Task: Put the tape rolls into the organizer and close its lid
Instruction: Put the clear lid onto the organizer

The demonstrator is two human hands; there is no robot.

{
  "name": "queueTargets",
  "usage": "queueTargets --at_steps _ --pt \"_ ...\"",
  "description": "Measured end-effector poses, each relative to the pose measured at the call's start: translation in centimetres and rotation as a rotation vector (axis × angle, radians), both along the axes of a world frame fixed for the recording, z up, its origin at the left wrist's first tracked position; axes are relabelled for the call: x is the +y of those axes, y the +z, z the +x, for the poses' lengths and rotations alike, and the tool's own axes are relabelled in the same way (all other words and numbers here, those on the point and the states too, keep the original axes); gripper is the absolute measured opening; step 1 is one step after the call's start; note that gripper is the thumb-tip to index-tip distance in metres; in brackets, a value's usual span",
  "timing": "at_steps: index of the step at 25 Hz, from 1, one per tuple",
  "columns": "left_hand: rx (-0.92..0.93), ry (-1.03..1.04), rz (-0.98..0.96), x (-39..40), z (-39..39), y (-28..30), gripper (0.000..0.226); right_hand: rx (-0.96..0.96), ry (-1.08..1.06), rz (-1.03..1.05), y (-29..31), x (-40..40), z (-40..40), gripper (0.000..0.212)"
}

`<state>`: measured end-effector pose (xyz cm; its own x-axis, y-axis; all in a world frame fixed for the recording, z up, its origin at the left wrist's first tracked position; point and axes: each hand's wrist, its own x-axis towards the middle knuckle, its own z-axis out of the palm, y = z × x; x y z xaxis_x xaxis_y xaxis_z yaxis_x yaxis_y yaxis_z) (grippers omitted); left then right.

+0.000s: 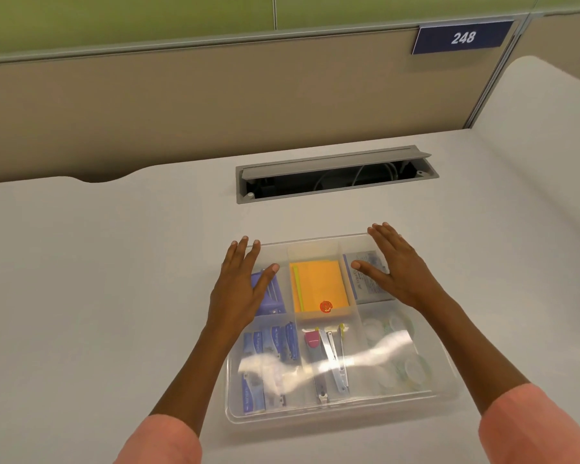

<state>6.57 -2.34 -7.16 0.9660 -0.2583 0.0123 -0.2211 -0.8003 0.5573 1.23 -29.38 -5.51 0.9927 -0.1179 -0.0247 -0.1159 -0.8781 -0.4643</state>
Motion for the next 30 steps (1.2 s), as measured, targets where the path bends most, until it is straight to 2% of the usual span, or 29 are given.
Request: queueTargets --at_steps 6,11,15,19,22,26,30 --pt "-0.024 0.005 0.019 -0.1 -0.1 0.0 0.072 -0.016 0.018 -0.055 -0.5 -0.2 0.0 0.089" --pt "-0.089 -0.005 0.079 0.4 -0.4 0.0 0.108 -0.005 0.032 -0.141 -0.6 0.1 -0.2 0.088" --pt "-0.212 0.019 0.107 0.4 -2.0 0.9 0.096 -0.028 -0.022 -0.185 -0.2 0.3 -0.5 0.079" --pt "-0.142 0.02 0.147 1.1 -5.4 1.2 0.102 -0.063 -0.132 -0.138 0.4 1.0 -2.1 0.067" --pt "-0.032 0.078 0.053 1.4 -8.7 1.4 0.078 -0.033 -0.185 -0.073 0.6 1.9 -5.5 0.073" --pt "0.01 0.062 0.022 2.0 -11.5 0.3 0.096 0.006 -0.229 -0.01 0.5 3.0 -10.1 0.084" --pt "0.009 0.092 -0.004 1.8 -12.0 0.3 0.087 0.005 -0.2 -0.017 0.0 2.9 -11.2 0.086"
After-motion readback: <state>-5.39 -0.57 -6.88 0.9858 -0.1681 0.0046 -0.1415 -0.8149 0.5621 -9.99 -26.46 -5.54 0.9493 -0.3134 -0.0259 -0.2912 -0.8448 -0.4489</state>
